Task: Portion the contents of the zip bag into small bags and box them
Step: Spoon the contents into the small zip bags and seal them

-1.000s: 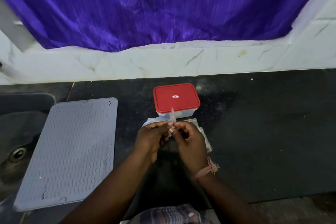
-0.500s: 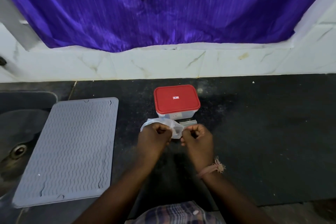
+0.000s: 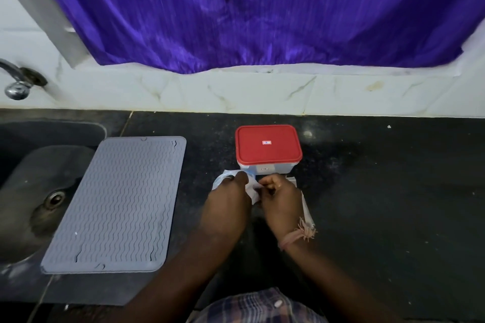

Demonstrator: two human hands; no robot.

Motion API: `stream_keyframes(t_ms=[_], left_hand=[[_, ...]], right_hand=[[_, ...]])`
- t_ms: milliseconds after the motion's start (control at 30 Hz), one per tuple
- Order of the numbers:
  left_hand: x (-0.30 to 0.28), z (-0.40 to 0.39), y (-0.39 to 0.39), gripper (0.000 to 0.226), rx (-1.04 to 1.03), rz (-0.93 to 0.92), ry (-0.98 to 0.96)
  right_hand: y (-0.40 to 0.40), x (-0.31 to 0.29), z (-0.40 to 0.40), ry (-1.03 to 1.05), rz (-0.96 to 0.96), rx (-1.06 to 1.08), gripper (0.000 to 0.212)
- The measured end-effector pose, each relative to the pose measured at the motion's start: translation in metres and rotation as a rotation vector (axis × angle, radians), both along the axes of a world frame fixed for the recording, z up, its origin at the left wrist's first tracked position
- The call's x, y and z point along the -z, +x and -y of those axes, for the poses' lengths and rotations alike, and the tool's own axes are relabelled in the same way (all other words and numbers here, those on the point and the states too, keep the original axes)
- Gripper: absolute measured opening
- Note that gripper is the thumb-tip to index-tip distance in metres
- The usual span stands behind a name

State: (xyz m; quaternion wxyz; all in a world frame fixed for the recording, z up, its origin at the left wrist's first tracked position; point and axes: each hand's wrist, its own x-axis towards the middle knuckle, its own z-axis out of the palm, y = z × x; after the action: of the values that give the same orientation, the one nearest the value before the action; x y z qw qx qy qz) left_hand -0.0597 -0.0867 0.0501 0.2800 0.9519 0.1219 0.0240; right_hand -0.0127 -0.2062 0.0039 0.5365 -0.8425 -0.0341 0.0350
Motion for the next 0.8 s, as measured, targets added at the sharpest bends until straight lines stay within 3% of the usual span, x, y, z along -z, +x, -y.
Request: stream_keyframes(t_ms=[167,233,300,367,433,500,600,667,733,800], left_hand=[[0.000,-0.024,0.005,0.017,-0.137,0.117,0.078],[0.005,-0.042,0.013,0.014,-0.245,0.047,0.118],[0.013,-0.057,0.019,0.015,-0.357,-0.074,0.097],[0.023,-0.068,0.022,0.008,-0.454,-0.084,-0.133],[0.036,-0.071,0.018,0.003,-0.615,-0.074,-0.490],[0.051,-0.071,0.010,0.006,-0.737,-0.086,-0.722],[0.069,-0.069,0.000,0.024,-0.824,-0.148,-0.893],[0.071,-0.070,0.004,0.024,-0.940,-0.208,-0.979],[0.064,-0.066,0.008,0.020,-1.065,-0.315,-1.015],[0.059,-0.056,0.012,0.017,-1.095,-0.301,-1.099]], right_hand=[[0.010,-0.011,-0.011,0.094,0.023,-0.143,0.009],[0.012,-0.016,-0.014,0.152,-0.011,-0.227,0.005],[0.014,-0.007,-0.013,0.073,0.027,-0.245,0.002],[0.018,0.010,-0.010,-0.130,0.102,-0.212,0.004],[0.021,0.026,-0.009,-0.335,0.083,-0.213,0.016],[0.022,0.036,-0.010,-0.470,0.034,-0.228,0.030],[0.024,0.041,-0.012,-0.718,0.158,-0.200,0.031],[0.027,0.037,-0.013,-0.836,0.217,-0.134,0.030],[0.031,0.035,-0.013,-0.832,0.141,-0.154,0.029],[0.034,0.036,-0.013,-0.685,-0.005,-0.231,0.021]])
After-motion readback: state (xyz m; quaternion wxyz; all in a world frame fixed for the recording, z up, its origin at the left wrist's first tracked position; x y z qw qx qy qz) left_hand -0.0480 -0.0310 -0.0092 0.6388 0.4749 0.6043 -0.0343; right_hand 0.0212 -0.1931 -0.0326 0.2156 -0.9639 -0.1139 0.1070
